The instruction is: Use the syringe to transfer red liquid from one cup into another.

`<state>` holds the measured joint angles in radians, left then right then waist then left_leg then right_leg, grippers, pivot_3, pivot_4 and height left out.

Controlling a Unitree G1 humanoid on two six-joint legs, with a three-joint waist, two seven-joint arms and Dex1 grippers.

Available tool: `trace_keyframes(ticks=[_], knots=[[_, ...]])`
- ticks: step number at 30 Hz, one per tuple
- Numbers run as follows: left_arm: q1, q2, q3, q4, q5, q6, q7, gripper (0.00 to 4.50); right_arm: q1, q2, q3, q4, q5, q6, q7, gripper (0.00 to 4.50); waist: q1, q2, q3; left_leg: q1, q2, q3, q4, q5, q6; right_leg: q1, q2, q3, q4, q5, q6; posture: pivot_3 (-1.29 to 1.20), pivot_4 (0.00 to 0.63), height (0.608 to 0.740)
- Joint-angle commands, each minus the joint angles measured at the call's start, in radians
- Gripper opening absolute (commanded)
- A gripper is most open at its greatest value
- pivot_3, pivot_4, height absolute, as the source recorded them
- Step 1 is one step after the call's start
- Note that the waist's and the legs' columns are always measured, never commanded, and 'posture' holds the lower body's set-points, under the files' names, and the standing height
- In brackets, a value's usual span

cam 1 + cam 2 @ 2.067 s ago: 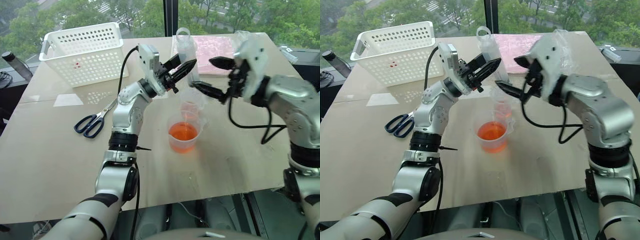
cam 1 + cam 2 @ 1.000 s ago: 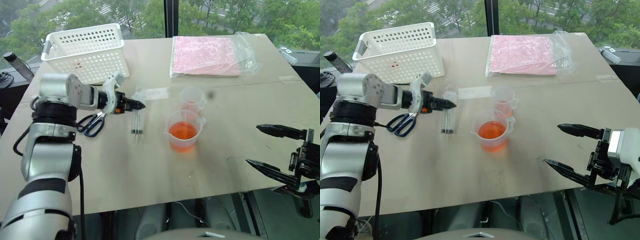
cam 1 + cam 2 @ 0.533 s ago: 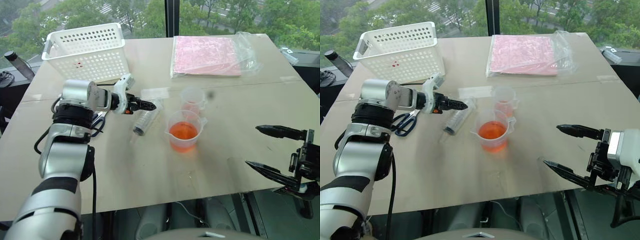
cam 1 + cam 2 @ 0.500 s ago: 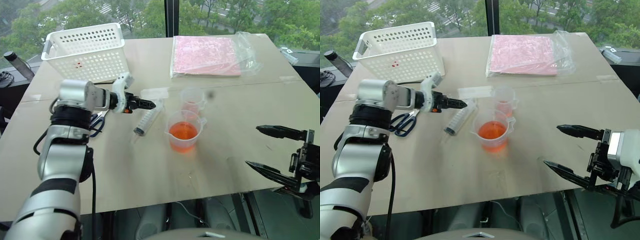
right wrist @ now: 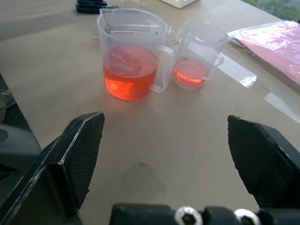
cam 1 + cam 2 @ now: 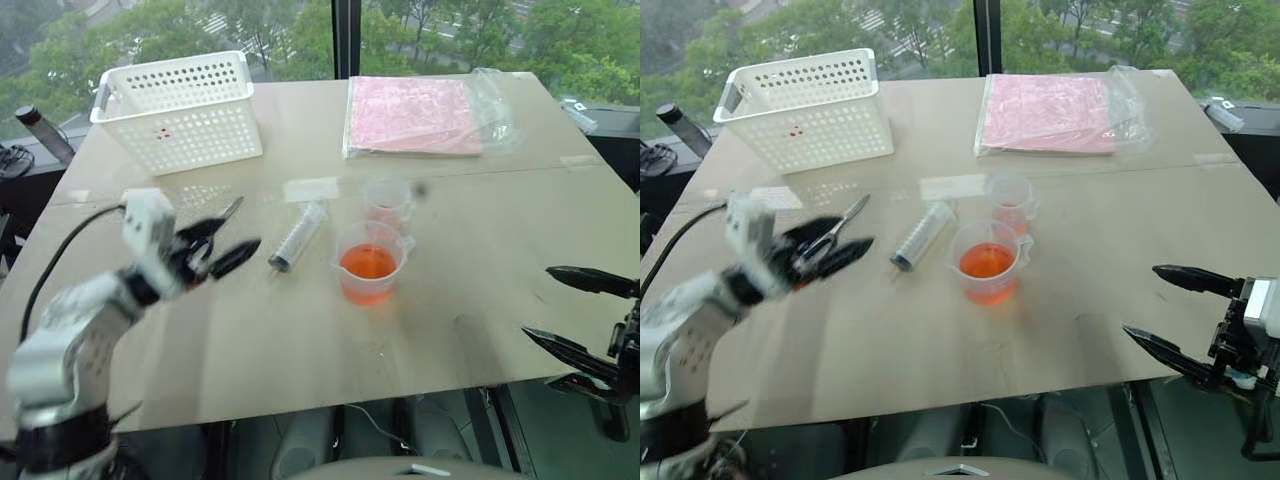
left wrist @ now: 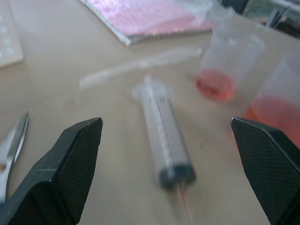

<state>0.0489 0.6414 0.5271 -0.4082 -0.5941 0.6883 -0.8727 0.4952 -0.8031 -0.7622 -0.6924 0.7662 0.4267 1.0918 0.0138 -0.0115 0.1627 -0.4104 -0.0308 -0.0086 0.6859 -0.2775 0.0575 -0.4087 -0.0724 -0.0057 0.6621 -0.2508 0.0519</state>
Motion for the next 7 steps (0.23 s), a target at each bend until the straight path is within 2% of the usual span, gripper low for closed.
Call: trace_keyframes(ticks=[1, 5, 7], knots=[[0.153, 0.007, 0.108, -0.037, -0.019, -0.090, -0.064, 4.45, 0.036, 0.011, -0.039, 0.029, -0.029, -0.049, 0.045, 4.50, 0.002, -0.001, 0.000, 0.001, 0.000, 0.000, 0.000, 0.000, 0.000, 0.001, 0.000, 0.000, 0.000, 0.000, 0.000, 0.00, 0.150, 0.740], [0.258, -0.003, 0.133, -0.009, -0.019, -0.166, -0.097, 4.45, 0.080, 0.019, -0.054, 0.062, -0.059, -0.081, 0.077, 4.50, 0.015, 0.001, -0.002, 0.003, 0.000, -0.001, 0.000, -0.003, 0.004, 0.003, -0.001, -0.002, -0.001, -0.002, -0.004, 0.00, 0.150, 0.740], [0.285, -0.004, 0.129, 0.005, -0.030, -0.184, -0.113, 4.45, 0.089, 0.020, -0.049, 0.081, -0.073, -0.099, 0.091, 4.50, 0.017, 0.001, -0.002, 0.011, 0.000, -0.001, -0.001, -0.004, 0.006, 0.011, -0.002, -0.002, -0.003, -0.003, -0.004, 0.00, 0.150, 0.740]])
